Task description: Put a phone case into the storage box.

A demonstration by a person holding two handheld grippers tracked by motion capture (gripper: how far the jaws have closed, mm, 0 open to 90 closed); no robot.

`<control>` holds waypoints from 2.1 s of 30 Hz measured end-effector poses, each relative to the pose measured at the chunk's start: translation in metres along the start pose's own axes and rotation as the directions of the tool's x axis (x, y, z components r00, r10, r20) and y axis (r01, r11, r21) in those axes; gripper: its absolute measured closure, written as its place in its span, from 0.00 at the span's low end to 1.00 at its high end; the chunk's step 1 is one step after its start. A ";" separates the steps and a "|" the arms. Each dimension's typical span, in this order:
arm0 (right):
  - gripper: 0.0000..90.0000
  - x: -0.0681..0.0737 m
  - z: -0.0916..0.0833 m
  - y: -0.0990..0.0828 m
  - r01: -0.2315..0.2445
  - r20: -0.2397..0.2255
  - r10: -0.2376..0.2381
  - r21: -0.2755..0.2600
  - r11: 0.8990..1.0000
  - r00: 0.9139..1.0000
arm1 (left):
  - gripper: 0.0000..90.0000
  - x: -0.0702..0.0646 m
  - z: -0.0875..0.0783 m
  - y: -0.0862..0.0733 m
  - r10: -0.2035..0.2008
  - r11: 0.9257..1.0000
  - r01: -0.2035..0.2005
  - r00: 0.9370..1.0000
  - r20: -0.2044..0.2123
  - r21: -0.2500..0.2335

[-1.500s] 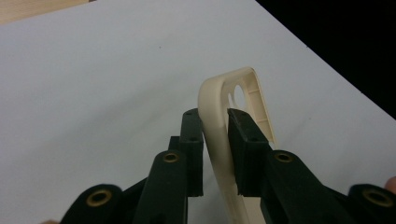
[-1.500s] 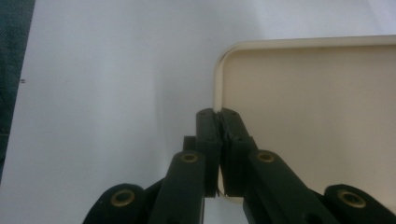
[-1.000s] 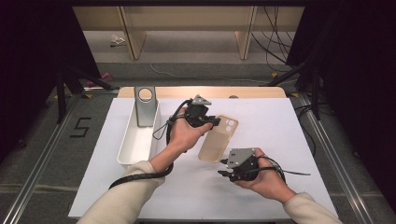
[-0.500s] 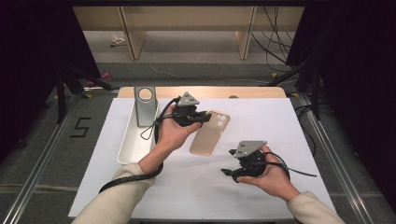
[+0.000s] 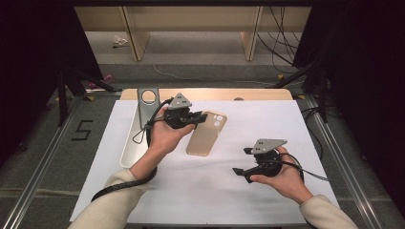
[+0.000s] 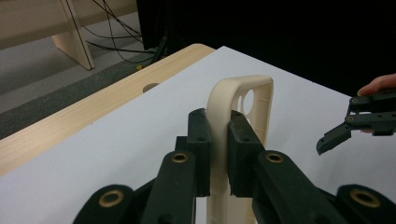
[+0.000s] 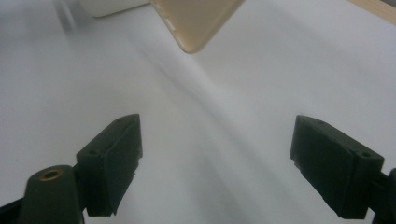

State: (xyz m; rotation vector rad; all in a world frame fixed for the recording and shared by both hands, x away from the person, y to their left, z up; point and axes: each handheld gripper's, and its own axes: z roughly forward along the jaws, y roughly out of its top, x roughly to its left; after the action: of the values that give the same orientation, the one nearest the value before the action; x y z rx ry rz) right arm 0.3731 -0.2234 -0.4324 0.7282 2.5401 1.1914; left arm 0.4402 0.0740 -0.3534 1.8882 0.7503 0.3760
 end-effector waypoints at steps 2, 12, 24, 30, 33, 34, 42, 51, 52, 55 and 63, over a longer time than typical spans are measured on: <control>0.19 -0.002 -0.002 -0.001 -0.011 0.004 0.011 -0.008 1.000 1.000 | 0.90 0.003 -0.004 0.000 -0.003 1.000 0.003 1.000 0.001 -0.006; 0.18 -0.009 -0.010 -0.007 -0.065 0.023 0.067 -0.061 0.996 0.998 | 0.90 0.014 -0.021 0.003 -0.002 0.999 0.002 1.000 -0.005 -0.051; 0.18 -0.012 -0.014 -0.012 -0.094 0.035 0.097 -0.075 0.993 0.995 | 0.90 0.029 -0.039 0.004 0.009 0.996 -0.012 0.999 -0.031 -0.083; 0.18 -0.012 -0.013 -0.013 -0.100 0.036 0.103 -0.078 0.992 0.994 | 0.90 0.038 -0.049 0.005 0.009 0.995 -0.014 0.999 -0.052 -0.098; 0.18 -0.013 -0.014 -0.013 -0.105 0.037 0.108 -0.078 0.991 0.993 | 0.90 0.041 -0.053 0.006 0.006 0.994 -0.013 0.998 -0.060 -0.105; 0.18 -0.013 -0.014 -0.013 -0.105 0.037 0.108 -0.078 0.991 0.993 | 0.90 0.042 -0.055 0.006 0.008 0.994 -0.014 0.998 -0.064 -0.107; 0.18 -0.013 -0.013 -0.014 -0.106 0.035 0.109 -0.080 0.991 0.993 | 0.90 0.048 -0.062 0.007 0.002 0.993 -0.011 0.997 -0.077 -0.118; 0.18 -0.014 -0.014 -0.014 -0.110 0.033 0.113 -0.085 0.990 0.993 | 0.90 0.054 -0.066 0.008 -0.003 0.991 -0.008 0.997 -0.083 -0.132; 0.18 -0.014 -0.014 -0.014 -0.110 0.033 0.113 -0.085 0.990 0.993 | 0.90 0.054 -0.066 0.008 -0.005 0.991 -0.006 0.997 -0.083 -0.133; 0.18 -0.014 -0.014 -0.014 -0.112 0.032 0.115 -0.086 0.990 0.993 | 0.90 0.056 -0.067 0.008 -0.007 0.991 -0.005 0.996 -0.087 -0.137; 0.18 -0.014 -0.014 -0.014 -0.114 0.029 0.117 -0.089 0.989 0.993 | 0.90 0.064 -0.074 0.010 -0.016 0.988 0.000 0.995 -0.100 -0.154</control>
State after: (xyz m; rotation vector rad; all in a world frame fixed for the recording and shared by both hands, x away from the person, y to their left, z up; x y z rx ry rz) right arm 0.3742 -0.2472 -0.4346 0.8777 2.4302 1.3059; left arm 0.4505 0.1652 -0.3178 1.7314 0.7734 0.5128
